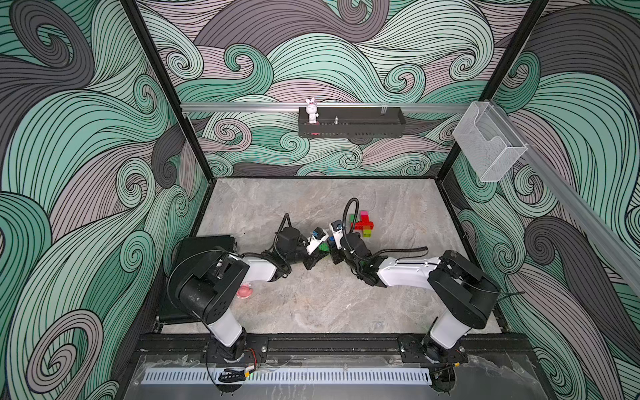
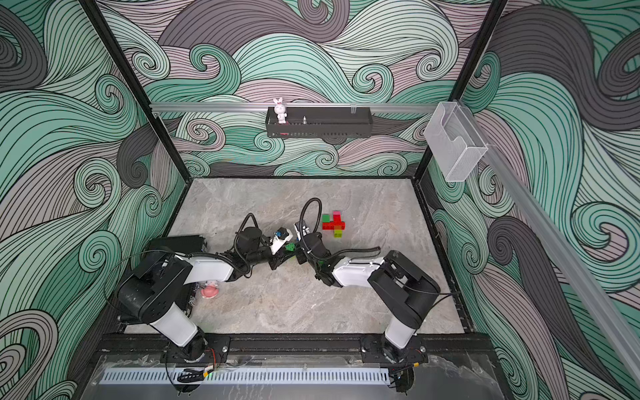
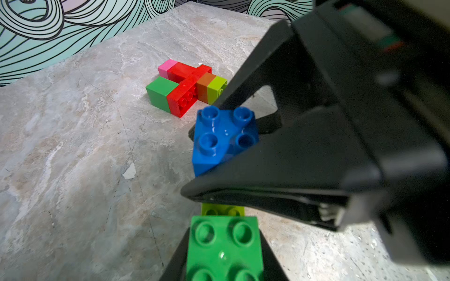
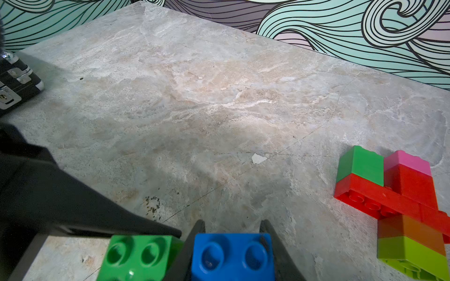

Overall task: Assemble the number 4 with lego
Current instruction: Assemble the lego brick with the lego brick, then place the lego brick at the center of the board.

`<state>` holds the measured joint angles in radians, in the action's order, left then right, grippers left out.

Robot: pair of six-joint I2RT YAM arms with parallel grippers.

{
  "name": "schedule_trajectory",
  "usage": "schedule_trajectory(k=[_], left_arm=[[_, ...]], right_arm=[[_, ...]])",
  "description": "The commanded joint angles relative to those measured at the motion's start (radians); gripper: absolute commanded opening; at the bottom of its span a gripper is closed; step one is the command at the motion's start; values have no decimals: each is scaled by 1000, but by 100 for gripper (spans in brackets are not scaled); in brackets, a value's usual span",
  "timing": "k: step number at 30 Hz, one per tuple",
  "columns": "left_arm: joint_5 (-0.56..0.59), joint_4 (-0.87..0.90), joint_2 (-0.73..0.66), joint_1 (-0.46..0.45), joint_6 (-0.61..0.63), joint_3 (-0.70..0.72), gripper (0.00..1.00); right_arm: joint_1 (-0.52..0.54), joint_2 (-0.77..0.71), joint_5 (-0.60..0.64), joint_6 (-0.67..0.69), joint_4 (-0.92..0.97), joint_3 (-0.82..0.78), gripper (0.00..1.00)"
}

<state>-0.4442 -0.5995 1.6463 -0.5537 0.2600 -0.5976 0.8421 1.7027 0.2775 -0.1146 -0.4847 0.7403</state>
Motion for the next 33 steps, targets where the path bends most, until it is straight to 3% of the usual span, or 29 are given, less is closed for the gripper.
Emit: schedule_trajectory(k=[1,15,16,17,19,21,24,27,33], left_arm=[[22,-48,24,-13,37,30,0],[83,17,42,-31,92,50,0],[85,17,39,-31,80,44,4],[82,25,29,-31,72,37,15],[77,79,-21,-29,38,10,45],[63,121,-75,-28,32,-5,57],[33,135,-135,-24,55,-1,64],[25,150,-121,-25,83,-2,80],[12,33,-33,-22,56,-9,78]], right_arm=[[12,108,-93,-3,368,-83,0],[12,112,-92,-5,364,-84,0],[12,115,-92,-5,365,-85,0],[11,116,-92,-5,365,-85,0],[12,115,-91,-5,365,-84,0],[12,115,-87,-5,365,-86,0],[11,116,-87,-5,365,-85,0],[11,120,-89,-5,368,-82,0],[11,119,-89,-5,371,-80,0]])
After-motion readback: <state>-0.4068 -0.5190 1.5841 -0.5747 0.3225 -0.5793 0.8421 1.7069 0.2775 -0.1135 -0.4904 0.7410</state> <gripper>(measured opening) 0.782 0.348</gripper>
